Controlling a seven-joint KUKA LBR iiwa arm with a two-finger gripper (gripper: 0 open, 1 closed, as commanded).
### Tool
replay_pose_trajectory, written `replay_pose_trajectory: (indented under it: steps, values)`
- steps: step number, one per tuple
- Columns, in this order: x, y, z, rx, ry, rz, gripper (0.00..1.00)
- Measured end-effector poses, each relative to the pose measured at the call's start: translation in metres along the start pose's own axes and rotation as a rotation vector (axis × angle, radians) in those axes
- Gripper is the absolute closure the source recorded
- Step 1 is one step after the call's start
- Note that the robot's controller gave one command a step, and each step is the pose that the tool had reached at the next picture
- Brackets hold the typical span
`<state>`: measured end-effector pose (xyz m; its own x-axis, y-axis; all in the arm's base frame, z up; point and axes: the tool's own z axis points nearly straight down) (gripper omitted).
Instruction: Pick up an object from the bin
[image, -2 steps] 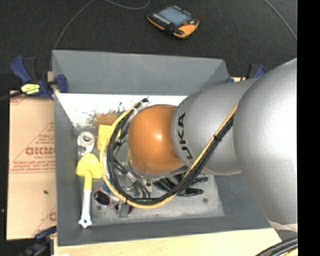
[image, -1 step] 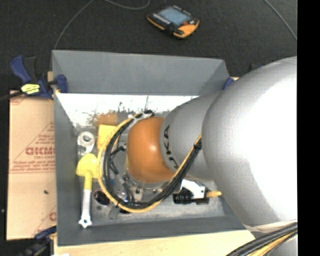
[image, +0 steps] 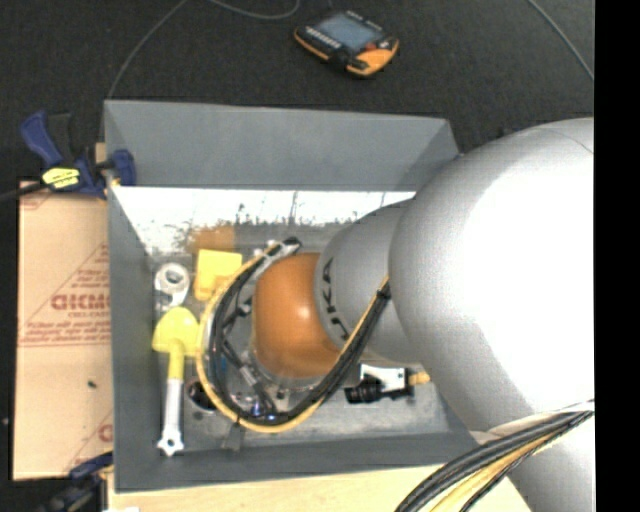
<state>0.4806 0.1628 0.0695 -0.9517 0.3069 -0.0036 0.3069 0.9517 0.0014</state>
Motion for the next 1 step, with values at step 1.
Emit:
replay_pose_trajectory:
  steps: [1]
  values:
    - [-0.0037,-0.012,-0.0009,0.0,0.003,0.529,1.0]
